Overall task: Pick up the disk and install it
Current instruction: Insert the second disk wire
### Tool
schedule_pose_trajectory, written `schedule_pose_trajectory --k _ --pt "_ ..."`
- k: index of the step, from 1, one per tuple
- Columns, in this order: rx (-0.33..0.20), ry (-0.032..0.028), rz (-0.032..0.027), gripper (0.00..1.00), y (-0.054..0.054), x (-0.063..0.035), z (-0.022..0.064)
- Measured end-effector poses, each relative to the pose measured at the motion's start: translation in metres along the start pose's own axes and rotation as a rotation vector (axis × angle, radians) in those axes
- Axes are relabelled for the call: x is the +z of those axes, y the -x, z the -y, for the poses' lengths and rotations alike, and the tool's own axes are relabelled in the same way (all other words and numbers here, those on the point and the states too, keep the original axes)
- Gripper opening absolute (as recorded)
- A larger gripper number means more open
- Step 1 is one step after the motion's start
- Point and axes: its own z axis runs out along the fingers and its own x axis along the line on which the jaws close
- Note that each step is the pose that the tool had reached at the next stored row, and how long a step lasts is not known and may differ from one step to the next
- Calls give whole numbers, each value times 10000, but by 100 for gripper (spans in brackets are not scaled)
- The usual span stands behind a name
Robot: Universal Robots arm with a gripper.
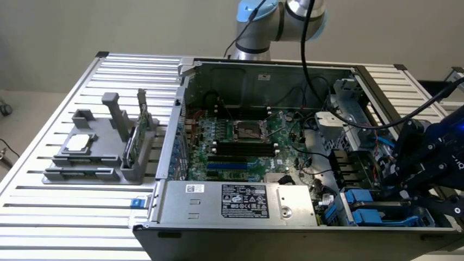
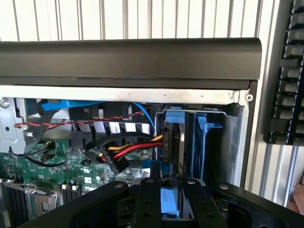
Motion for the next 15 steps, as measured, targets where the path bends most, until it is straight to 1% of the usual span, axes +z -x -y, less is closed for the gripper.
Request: schedule_pose_trajectory --k 2,5,11,15 --pt "0 1 0 25 -4 -34 9" --pt "-7 -1 -2 25 -9 -58 34" --pt "-50 -4 -13 25 -10 -59 176" --pt "-57 -1 -11 25 -13 -62 310"
